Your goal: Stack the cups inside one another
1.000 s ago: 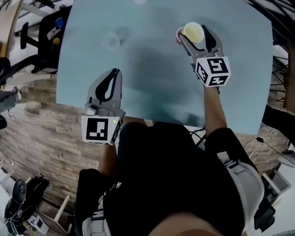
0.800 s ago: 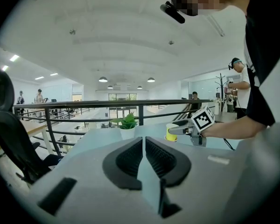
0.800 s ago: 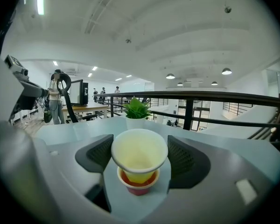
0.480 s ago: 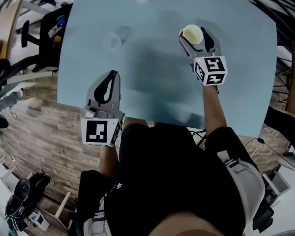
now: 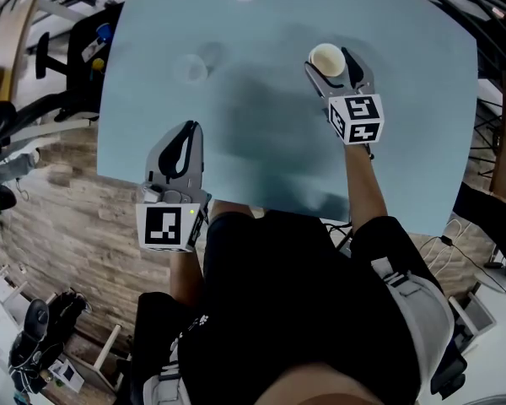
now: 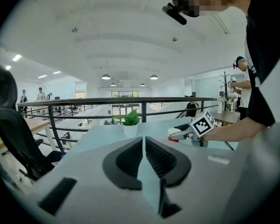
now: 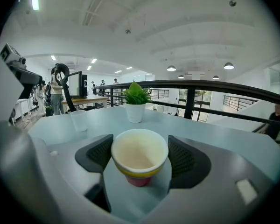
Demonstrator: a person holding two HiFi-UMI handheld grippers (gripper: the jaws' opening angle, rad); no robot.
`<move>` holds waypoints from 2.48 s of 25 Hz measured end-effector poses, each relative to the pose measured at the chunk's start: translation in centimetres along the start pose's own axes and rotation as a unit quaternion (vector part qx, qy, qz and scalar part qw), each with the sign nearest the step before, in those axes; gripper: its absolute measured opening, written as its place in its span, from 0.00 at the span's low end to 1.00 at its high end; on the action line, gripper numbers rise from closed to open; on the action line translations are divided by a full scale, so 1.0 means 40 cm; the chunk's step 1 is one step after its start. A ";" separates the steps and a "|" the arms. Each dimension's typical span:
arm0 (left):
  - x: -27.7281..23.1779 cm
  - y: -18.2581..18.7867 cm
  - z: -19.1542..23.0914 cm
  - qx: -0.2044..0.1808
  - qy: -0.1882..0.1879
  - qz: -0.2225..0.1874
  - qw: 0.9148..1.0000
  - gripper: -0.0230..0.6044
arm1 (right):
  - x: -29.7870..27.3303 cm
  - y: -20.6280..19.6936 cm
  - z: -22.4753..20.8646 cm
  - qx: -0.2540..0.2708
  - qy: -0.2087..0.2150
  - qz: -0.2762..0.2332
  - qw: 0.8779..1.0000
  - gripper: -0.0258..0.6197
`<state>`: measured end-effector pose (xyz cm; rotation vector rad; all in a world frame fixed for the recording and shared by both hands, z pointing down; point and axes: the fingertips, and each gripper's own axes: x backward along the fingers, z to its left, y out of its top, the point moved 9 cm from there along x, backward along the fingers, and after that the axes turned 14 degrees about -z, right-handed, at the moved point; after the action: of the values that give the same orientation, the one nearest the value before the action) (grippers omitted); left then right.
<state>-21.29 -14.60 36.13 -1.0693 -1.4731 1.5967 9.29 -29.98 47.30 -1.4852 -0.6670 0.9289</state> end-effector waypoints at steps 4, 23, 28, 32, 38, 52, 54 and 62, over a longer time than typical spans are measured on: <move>0.000 0.002 0.000 0.001 0.004 -0.002 1.000 0.06 | -0.004 -0.010 0.000 0.000 0.002 0.006 1.000 0.61; 0.016 0.013 0.029 0.001 -0.005 -0.007 1.000 0.07 | 0.051 0.076 0.038 -0.013 -0.025 -0.048 0.998 0.59; 0.010 0.029 0.064 -0.002 -0.016 -0.023 1.000 0.07 | 0.093 0.122 0.075 -0.020 -0.038 -0.071 0.997 0.52; 0.000 0.039 0.072 0.001 -0.034 -0.033 0.999 0.06 | 0.135 0.151 0.106 -0.031 -0.044 -0.088 0.995 0.44; -0.032 0.065 0.079 0.005 -0.071 -0.050 0.996 0.04 | 0.200 0.185 0.143 -0.051 -0.079 -0.110 0.989 0.31; -0.106 0.085 0.081 0.034 -0.174 -0.073 0.981 0.03 | 0.310 0.231 0.251 -0.049 -0.140 -0.119 0.982 0.11; -0.113 0.084 0.082 0.035 -0.186 -0.074 0.979 0.03 | 0.318 0.232 0.266 -0.051 -0.146 -0.120 0.981 0.11; -0.099 0.076 0.132 0.040 -0.203 -0.076 0.975 0.03 | 0.296 0.240 0.343 -0.048 -0.146 -0.114 0.982 0.11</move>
<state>-24.35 -20.67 33.60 -0.5872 -1.6882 1.8186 2.74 -14.11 36.09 -1.3320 -1.0865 0.9551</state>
